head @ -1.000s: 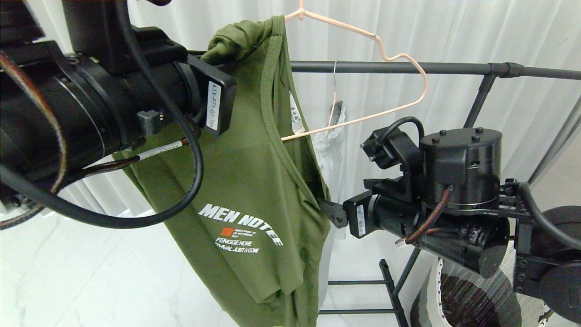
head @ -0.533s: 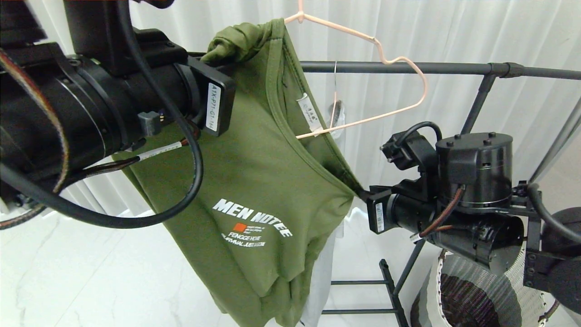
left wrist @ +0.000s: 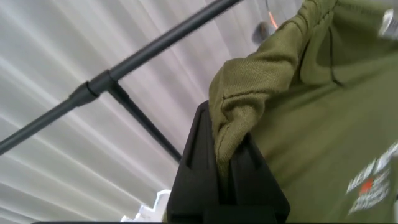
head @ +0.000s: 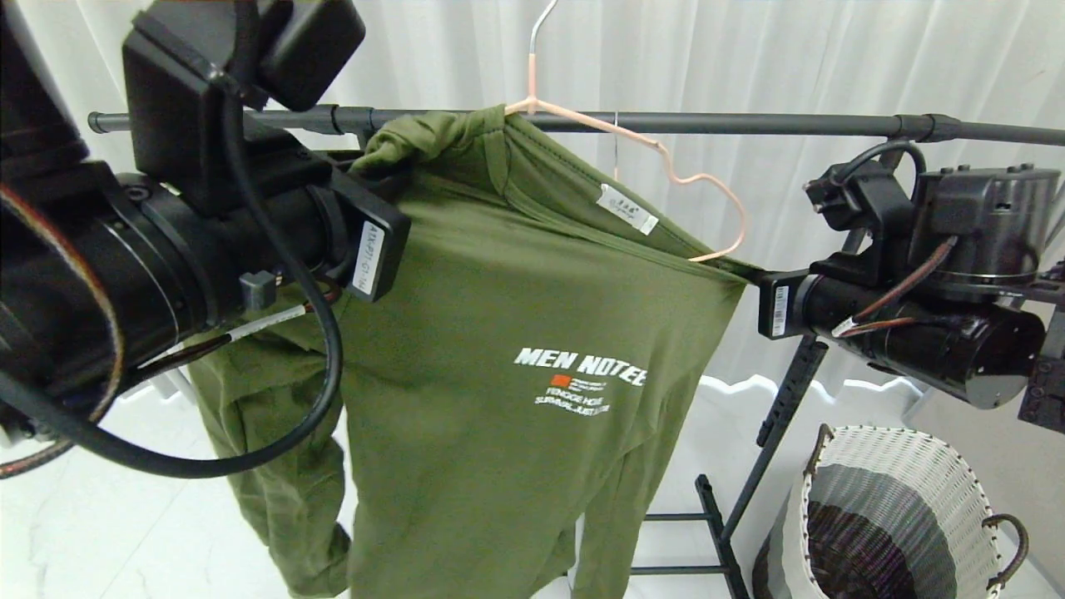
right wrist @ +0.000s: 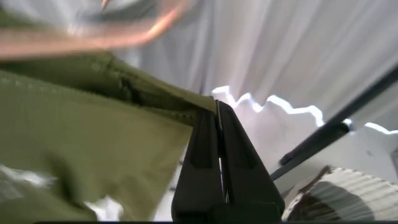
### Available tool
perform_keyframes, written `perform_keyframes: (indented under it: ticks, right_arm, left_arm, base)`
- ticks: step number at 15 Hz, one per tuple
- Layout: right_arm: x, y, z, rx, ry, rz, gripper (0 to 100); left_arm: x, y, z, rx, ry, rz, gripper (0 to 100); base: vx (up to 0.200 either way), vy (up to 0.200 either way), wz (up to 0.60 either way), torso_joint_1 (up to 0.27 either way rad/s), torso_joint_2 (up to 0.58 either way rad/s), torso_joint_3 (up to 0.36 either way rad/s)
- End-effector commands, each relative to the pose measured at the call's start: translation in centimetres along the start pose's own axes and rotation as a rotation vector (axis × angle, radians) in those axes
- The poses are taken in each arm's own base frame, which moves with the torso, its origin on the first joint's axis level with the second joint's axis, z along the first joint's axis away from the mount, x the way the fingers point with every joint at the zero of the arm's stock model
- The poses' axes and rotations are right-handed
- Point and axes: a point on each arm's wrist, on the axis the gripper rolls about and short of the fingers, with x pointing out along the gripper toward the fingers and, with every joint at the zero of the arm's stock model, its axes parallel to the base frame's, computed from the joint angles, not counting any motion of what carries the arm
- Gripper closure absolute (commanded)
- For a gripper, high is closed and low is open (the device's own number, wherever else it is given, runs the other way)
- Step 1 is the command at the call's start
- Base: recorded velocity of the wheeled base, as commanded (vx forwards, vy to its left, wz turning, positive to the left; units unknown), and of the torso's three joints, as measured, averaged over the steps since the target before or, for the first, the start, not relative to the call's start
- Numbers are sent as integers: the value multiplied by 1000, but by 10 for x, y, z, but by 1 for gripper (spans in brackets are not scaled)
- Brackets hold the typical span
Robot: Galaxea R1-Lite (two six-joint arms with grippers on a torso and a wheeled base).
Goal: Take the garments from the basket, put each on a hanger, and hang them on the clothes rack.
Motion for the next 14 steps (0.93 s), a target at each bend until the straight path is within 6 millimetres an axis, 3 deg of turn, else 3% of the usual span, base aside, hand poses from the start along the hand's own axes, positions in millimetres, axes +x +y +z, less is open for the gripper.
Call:
perform_keyframes:
  ticks: [1,7,14]
  right_arm:
    - [-5,-6,9,14,-33,-13,100]
    - [-24,-9,21,26,-76,26,100]
    - [-75,5,24,-27,-65,300,100]
  left_arm:
    - [-8,-1,-8,8,15,-9,100]
    - [-17,-6,-43,93,93,-47,100]
    - [0,-7,-47,59,53,21,100]
  base:
    - [0,0,0,0,0,0]
    - [0,0,0,0,0,0]
    - [0,0,0,0,0,0]
